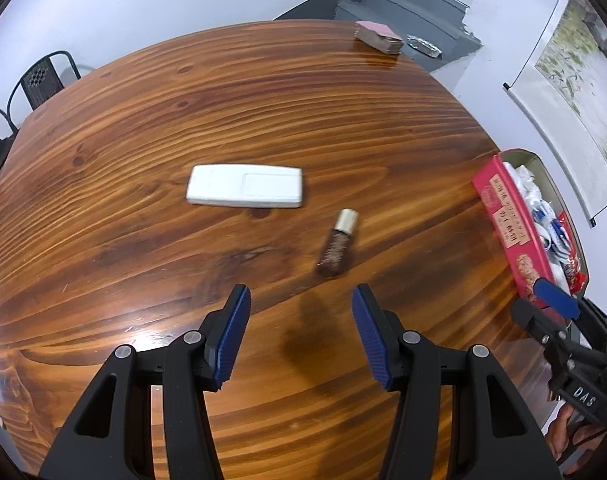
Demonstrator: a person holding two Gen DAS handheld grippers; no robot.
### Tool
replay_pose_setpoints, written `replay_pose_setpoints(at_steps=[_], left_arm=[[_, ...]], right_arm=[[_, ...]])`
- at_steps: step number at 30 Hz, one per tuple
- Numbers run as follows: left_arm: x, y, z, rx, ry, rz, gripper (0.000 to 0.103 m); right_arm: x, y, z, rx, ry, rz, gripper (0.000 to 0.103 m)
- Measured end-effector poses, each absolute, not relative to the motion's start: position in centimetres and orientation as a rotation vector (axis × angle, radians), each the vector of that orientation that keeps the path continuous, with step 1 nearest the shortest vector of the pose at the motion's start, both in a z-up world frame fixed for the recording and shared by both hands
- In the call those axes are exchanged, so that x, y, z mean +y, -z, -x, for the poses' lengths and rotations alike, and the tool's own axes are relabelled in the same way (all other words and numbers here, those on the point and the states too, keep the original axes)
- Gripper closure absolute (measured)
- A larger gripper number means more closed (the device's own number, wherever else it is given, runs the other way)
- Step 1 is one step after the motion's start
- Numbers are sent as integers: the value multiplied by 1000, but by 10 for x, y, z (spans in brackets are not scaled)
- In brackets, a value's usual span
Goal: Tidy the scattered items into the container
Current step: 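Withdraw both grippers from the tin back over the table, then grasp the white rectangular case with the left gripper while the right grasps the brown bottle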
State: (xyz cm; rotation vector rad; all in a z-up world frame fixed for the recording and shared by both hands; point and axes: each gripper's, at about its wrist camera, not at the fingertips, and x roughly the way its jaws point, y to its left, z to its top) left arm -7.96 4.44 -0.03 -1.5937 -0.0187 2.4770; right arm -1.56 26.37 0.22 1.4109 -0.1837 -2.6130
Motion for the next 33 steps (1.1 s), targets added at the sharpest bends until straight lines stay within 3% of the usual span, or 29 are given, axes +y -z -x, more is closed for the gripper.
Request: replay_pose_setpoints(at_steps=[33], left_arm=[[-26,36,101,-57,-2433,1656,47]], right_arm=[[175,37,45,-108,2476,-1538,31]])
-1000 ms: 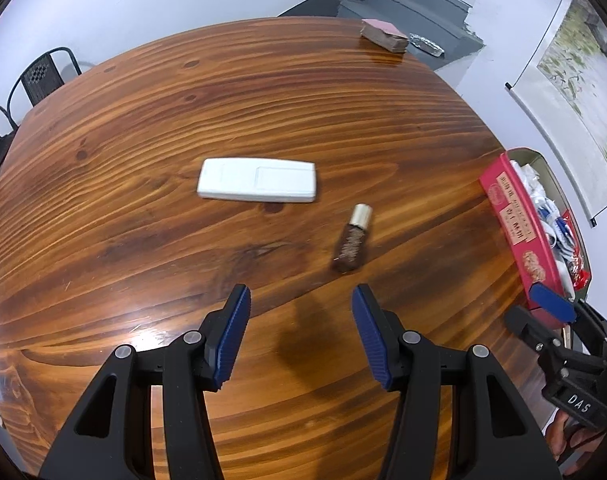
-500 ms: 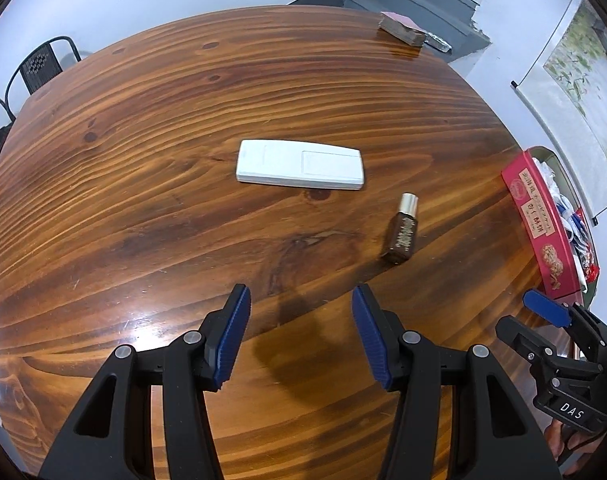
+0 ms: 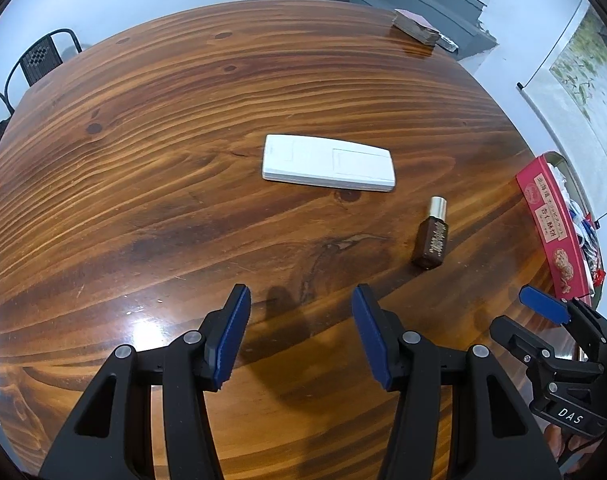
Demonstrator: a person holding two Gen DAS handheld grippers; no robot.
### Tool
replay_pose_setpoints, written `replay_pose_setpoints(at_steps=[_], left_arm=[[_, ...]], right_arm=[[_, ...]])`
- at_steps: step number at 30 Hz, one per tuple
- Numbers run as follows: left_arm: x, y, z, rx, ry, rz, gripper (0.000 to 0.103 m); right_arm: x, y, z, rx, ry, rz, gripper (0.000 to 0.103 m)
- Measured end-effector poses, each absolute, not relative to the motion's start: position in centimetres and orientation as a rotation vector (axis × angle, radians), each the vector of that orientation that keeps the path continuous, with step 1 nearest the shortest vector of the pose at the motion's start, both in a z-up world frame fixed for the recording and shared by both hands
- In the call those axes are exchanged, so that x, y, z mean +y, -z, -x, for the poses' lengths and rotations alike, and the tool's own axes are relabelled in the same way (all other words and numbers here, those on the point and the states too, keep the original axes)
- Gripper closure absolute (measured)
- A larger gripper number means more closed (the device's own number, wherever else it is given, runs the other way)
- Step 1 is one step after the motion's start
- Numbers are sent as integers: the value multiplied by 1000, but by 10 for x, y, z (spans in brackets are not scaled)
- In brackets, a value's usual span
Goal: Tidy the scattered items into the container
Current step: 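Grasp the white rectangular case with the left gripper while the right grasps the brown bottle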
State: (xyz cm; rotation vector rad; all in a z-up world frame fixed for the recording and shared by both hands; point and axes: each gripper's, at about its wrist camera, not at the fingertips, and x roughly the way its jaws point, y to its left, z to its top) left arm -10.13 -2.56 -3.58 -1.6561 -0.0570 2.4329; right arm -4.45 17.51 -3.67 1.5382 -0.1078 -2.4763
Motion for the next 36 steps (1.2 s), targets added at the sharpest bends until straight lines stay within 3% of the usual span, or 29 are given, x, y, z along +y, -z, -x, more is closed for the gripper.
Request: replay_pose_setpoints(at_steps=[25,36], left_arm=[[-29,38,149,197,-2410,1572,46],[-24,32,193,173,-2400,1532,47]], right_arm=[[133,46,94,-118,2441,-1508,31],[136,54,109,-138,2461,-1521,31]])
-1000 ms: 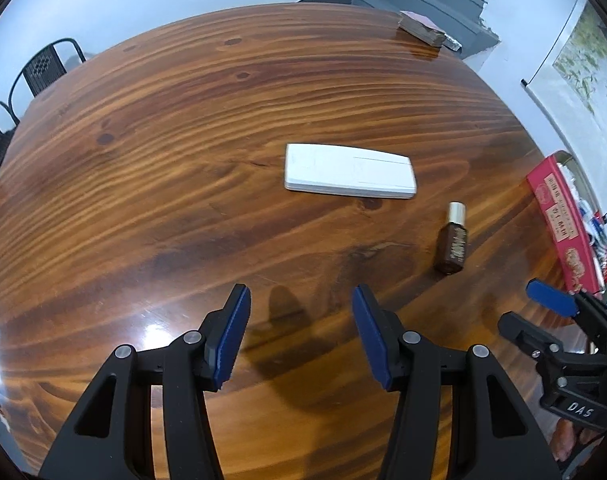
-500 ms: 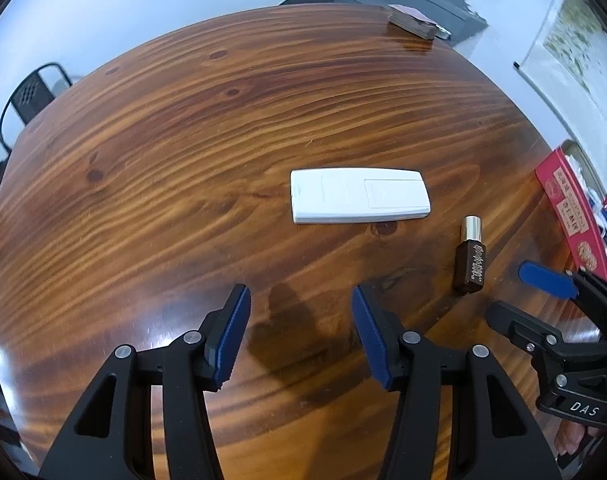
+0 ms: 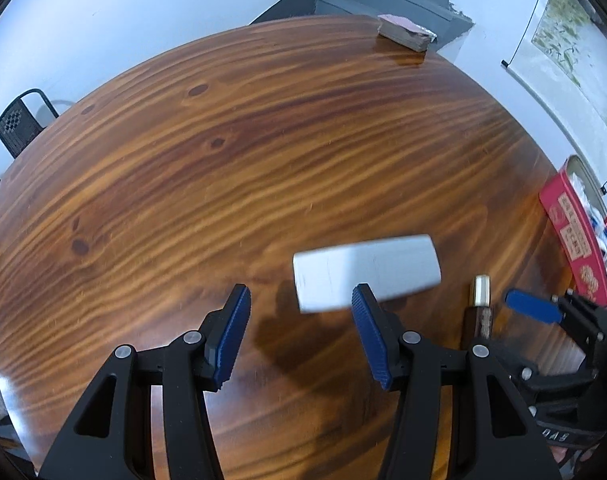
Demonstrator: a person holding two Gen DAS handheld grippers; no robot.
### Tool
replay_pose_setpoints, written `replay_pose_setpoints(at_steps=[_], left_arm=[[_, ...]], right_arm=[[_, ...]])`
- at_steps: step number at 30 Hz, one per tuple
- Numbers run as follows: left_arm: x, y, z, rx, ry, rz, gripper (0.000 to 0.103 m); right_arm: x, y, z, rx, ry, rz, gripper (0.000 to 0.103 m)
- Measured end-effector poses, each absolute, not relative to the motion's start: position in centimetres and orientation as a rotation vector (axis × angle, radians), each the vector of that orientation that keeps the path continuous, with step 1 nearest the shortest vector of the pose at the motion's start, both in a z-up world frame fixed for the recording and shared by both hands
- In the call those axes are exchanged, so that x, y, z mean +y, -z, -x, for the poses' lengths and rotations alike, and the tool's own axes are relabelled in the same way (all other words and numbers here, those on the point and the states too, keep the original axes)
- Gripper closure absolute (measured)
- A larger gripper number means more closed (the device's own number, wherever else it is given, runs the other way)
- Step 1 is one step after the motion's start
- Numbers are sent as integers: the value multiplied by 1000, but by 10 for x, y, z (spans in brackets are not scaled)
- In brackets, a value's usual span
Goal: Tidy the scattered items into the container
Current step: 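Grasp the white rectangular case with the left gripper while the right grasps the brown bottle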
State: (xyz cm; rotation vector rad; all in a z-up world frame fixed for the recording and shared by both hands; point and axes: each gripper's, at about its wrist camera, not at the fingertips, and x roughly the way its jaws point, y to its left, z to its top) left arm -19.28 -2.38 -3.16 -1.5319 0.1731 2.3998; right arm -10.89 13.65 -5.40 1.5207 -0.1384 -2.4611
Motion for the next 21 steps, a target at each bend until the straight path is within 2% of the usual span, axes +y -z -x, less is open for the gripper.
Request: replay_pose_setpoints(at_steps=[12,21], left_arm=[[-25,47,241,174,-2445,1586,47],[-32,58,237,211,-2414,1605,47]], right_arm=[[136,55,110,-119,2461,-1510,32],[134,57,113,-130,2466,-1515,32]])
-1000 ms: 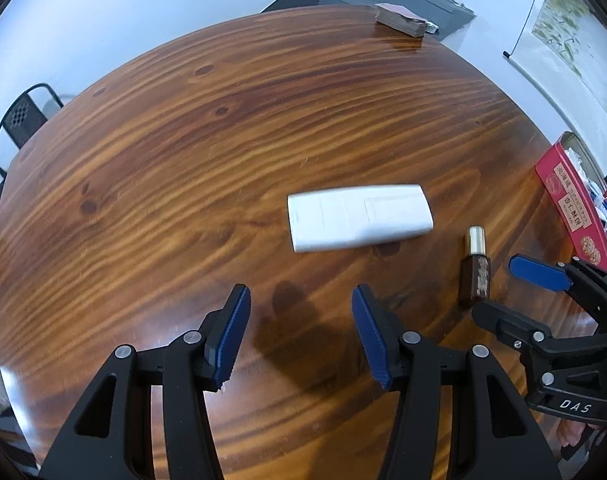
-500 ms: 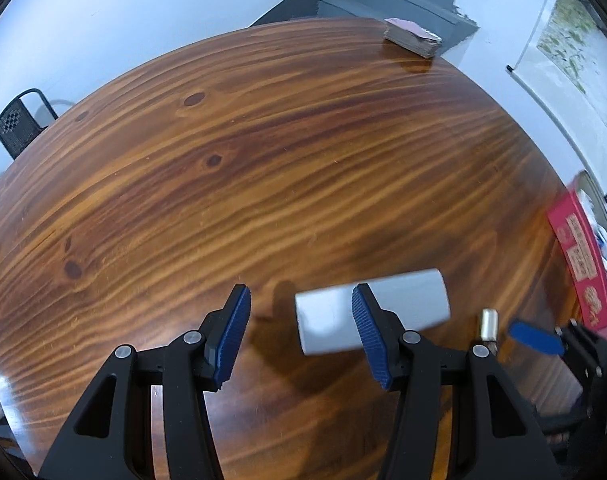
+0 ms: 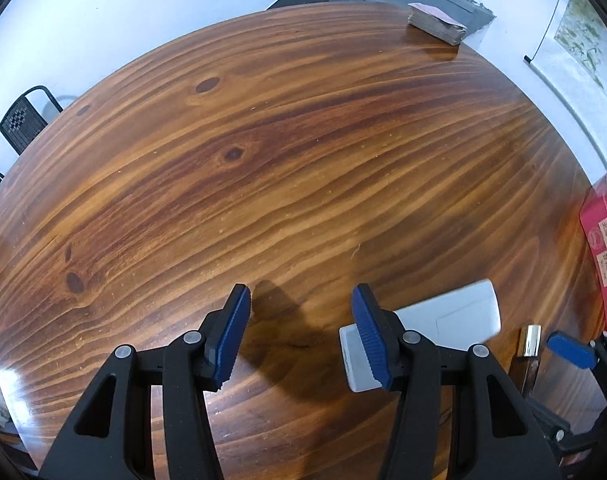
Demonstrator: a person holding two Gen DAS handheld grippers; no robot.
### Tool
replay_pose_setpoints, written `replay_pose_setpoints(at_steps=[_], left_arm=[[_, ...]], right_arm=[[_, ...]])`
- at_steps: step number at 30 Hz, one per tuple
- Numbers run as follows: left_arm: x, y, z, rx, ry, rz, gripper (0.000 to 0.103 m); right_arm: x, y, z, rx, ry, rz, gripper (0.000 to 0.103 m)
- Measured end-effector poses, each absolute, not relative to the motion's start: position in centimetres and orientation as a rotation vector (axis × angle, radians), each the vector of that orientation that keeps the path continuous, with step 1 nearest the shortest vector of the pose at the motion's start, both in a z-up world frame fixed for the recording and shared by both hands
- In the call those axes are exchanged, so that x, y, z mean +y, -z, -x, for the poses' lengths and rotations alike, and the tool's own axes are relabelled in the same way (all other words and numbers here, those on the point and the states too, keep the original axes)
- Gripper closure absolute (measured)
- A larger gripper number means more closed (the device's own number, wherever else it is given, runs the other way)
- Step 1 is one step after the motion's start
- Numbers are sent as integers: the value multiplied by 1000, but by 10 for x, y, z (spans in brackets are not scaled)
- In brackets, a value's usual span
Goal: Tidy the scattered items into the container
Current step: 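Grasp the white rectangular case with the left gripper while the right grasps the brown bottle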
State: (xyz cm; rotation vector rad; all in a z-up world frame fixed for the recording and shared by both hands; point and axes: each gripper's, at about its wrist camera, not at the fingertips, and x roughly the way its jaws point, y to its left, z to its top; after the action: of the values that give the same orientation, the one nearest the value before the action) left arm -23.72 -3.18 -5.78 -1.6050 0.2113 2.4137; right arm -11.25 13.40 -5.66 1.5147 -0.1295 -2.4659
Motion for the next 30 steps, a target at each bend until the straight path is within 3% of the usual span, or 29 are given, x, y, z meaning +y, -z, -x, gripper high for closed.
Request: replay_pose_setpoints(at_steps=[21,30], left_arm=[[-7,33,178,128,-2336,1501,46],[17,51,182,184,-2298,1529,46]], right_arm=[[134,58,116,-53,2478,-1510,32],[140,61,112,28,2483,-1530,58]])
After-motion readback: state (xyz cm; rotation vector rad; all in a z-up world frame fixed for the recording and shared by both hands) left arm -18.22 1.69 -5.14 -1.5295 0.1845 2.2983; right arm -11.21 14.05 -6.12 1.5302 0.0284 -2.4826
